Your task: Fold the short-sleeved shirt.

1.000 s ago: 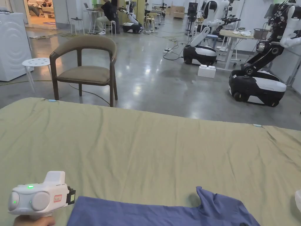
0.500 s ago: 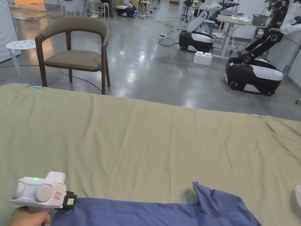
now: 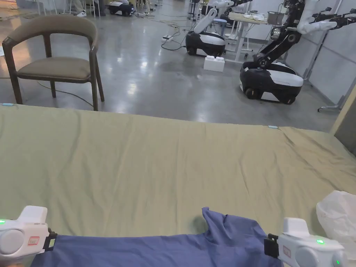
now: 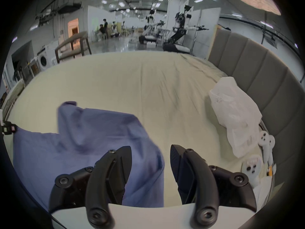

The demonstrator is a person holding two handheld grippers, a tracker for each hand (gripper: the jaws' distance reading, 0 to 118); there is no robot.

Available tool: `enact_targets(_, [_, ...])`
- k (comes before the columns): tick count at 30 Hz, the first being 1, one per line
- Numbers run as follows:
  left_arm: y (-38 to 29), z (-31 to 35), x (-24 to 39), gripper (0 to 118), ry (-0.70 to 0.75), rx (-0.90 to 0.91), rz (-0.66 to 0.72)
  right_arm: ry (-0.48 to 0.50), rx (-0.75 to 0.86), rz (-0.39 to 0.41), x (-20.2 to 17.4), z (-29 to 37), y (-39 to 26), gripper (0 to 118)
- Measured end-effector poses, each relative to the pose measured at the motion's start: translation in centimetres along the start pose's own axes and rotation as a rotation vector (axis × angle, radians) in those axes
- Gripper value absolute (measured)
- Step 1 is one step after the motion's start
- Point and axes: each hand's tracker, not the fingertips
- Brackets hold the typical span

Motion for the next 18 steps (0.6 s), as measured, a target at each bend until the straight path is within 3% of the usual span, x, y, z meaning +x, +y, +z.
enact_targets(3, [0.1, 1.0, -0.1, 0, -0.004, 0.029, -0.006, 0.042, -0.066, 0.025, 0.6, -3.1, 1.5, 53])
enact_targets(7, [0.2, 1.3, -0.2, 0, -0.005, 0.045, 0.002, 0.092, -0.201, -0.024, 1.2, -6.4, 1.6, 54])
enact_targets(10, [0.2, 1.2, -0.1, 0, -0.004, 0.051, 0.002, 0.086, -0.183, -0.030, 1.0, -6.2, 1.9, 51])
enact_targets(14, [0.2, 1.2, 0.3, 0, 0.003, 0.057, 0.009, 0.117, -0.170, 0.001, -0.7, -5.7, 1.3, 4])
enact_targets(18, [-0.2, 1.6, 0.7, 0, 0.002, 0.062, 0.014, 0.082, -0.151, 0.011, -1.4, -5.7, 0.9, 2])
